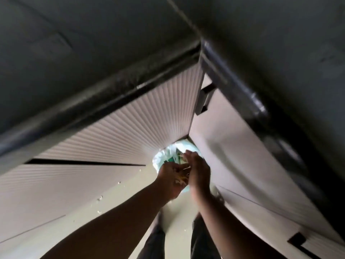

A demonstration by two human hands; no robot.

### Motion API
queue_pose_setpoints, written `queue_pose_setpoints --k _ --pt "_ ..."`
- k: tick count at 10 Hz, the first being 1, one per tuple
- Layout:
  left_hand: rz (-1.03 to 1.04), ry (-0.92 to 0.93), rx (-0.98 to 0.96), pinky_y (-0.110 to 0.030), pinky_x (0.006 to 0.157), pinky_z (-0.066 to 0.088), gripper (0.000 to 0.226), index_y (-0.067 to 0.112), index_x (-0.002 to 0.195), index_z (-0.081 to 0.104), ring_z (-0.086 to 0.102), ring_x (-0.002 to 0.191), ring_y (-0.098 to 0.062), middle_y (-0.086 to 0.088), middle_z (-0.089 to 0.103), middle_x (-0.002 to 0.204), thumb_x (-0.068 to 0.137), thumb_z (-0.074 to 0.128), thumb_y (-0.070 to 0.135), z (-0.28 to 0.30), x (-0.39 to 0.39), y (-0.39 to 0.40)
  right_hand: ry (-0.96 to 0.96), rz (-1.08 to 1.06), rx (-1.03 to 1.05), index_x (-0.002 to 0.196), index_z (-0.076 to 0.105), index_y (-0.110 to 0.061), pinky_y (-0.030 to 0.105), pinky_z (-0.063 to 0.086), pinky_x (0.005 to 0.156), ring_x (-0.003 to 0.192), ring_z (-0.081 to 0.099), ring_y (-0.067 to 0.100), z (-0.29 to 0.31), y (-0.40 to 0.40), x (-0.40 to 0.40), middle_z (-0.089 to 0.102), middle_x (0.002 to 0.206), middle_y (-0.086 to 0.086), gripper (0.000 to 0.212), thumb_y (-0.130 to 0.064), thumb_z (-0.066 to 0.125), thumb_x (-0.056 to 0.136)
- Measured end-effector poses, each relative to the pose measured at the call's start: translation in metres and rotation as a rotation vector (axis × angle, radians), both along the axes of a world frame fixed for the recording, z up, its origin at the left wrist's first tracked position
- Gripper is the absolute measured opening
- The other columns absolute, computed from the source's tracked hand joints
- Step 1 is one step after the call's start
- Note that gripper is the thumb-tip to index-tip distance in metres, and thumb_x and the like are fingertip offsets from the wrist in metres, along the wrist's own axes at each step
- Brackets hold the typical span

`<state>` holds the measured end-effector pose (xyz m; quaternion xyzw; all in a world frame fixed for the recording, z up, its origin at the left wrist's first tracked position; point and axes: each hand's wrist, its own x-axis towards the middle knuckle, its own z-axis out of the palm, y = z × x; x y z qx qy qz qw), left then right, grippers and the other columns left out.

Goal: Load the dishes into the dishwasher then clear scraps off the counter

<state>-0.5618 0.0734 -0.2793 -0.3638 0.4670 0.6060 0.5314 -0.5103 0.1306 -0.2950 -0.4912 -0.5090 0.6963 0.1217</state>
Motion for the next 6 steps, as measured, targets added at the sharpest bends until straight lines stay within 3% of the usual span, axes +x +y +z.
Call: queue_pose_setpoints --k 1,2,3,4,5,6 --pt "0.082 -0.052 -0.042 -0.034 0.064 0.049 0.022 -0.003 0.083 0.054 0.056 0.057 -0.026 -0.018 0.055 0.070 0.086 0.034 0.002 -0.039 0.004 -0.003 -0.092 -0.263 -0.402 0.122 0.060 0.004 0.029 0.046 0.092 0.097 0.062 0.018 -0.052 0.020 0.002 0.066 0.116 0.018 0.045 -0.029 0.033 0.105" --pt "0.041 -0.044 -0.096 -0.025 0.049 0.040 0.012 0.008 0.074 0.047 0.044 0.051 -0.019 -0.009 0.046 0.064 0.082 0.039 0.003 -0.051 0.000 -0.004 -0.203 -0.211 -0.525 0.137 0.048 -0.001 0.032 0.030 0.111 0.131 0.046 0.022 -0.072 0.025 0.009 0.052 0.140 0.012 0.057 -0.043 0.028 0.104" --pt "-0.115 -0.037 -0.127 -0.028 0.070 0.046 0.032 0.011 0.093 0.061 0.060 0.071 -0.019 -0.005 0.067 0.079 0.094 0.045 0.039 -0.050 -0.007 -0.007 -0.223 -0.190 -0.504 0.142 0.040 -0.002 0.027 0.035 0.102 0.116 0.054 0.016 -0.080 0.023 0.011 0.040 0.149 0.011 0.060 -0.046 0.028 0.103" --pt "-0.198 -0.036 -0.128 -0.035 0.108 0.029 0.068 0.021 0.141 0.043 0.042 0.128 -0.022 -0.002 0.044 0.144 0.091 0.036 0.066 -0.045 -0.011 -0.012 -0.260 -0.133 -0.466 0.144 0.038 -0.004 0.027 0.034 0.103 0.118 0.052 0.014 -0.079 0.019 0.015 0.037 0.151 0.009 0.063 -0.050 0.026 0.102" --pt "-0.185 -0.038 -0.118 -0.039 0.099 0.033 0.076 0.019 0.147 0.033 0.038 0.132 -0.025 -0.005 0.033 0.153 0.090 0.032 0.069 -0.042 -0.015 -0.016 -0.349 -0.083 -0.403 0.142 0.042 -0.005 0.036 0.025 0.114 0.138 0.037 0.022 -0.079 0.016 0.018 0.040 0.149 0.011 0.066 -0.053 0.025 0.101" --pt "-0.184 -0.017 -0.151 -0.039 0.103 0.031 0.080 0.020 0.150 0.026 0.027 0.142 -0.027 -0.005 0.023 0.157 0.089 0.032 0.071 -0.039 -0.016 -0.021 -0.384 0.028 -0.241 0.137 0.049 -0.006 0.038 0.031 0.112 0.132 0.044 0.026 -0.069 0.005 0.013 0.049 0.142 0.013 0.060 -0.048 0.023 0.102"
